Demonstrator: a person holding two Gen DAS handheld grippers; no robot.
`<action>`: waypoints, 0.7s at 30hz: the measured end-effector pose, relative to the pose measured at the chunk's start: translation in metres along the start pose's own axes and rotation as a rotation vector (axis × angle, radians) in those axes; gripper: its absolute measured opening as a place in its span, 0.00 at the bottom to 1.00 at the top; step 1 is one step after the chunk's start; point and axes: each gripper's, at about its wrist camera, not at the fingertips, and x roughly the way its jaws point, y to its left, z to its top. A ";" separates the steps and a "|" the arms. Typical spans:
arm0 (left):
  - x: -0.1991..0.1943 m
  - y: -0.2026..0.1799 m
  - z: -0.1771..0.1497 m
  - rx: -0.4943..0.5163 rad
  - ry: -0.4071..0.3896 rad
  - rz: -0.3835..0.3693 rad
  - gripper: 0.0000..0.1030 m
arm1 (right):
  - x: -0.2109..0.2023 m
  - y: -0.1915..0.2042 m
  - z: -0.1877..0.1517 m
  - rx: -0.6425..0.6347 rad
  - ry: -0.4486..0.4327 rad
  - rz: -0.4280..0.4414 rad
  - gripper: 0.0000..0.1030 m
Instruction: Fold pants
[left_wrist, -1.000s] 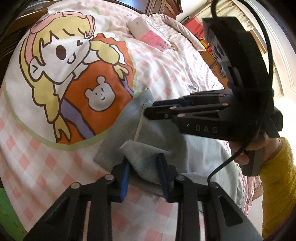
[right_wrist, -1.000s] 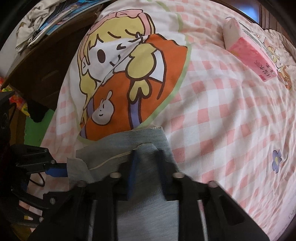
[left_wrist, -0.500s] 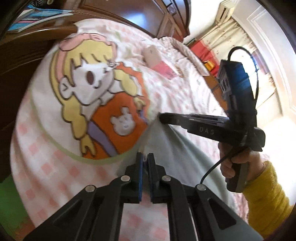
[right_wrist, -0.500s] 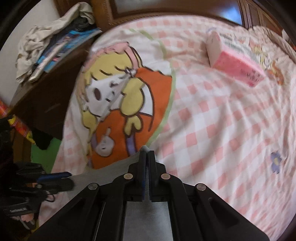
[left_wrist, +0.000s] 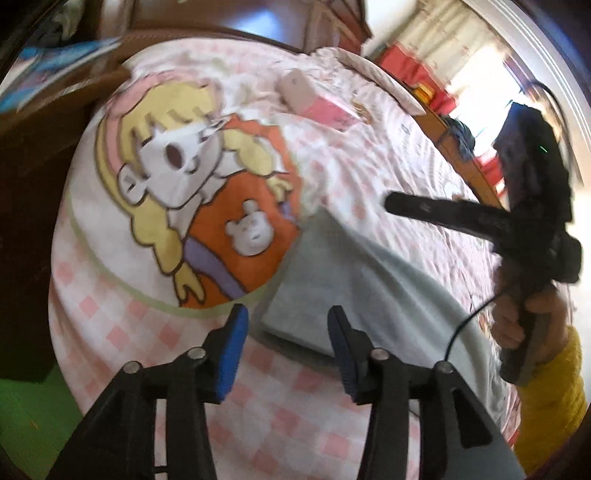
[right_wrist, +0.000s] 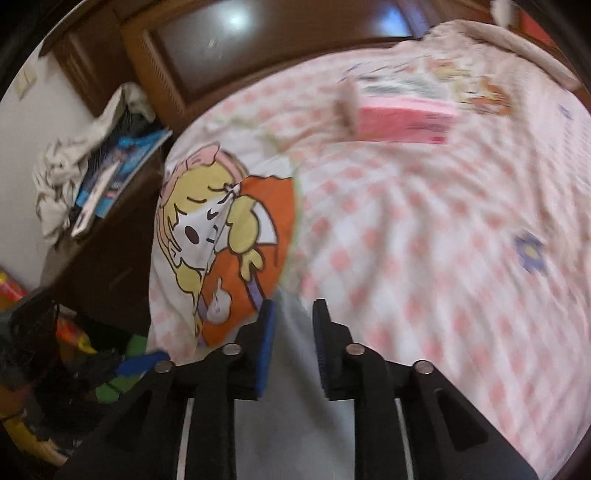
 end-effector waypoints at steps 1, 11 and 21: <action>-0.001 -0.007 0.002 0.020 0.004 -0.004 0.51 | -0.015 -0.006 -0.012 0.023 -0.009 -0.014 0.26; 0.029 -0.078 0.006 0.255 0.102 0.007 0.60 | -0.104 -0.067 -0.160 0.277 0.005 -0.174 0.27; 0.059 -0.104 -0.030 0.420 0.164 0.114 0.68 | -0.126 -0.083 -0.284 0.415 0.098 -0.299 0.29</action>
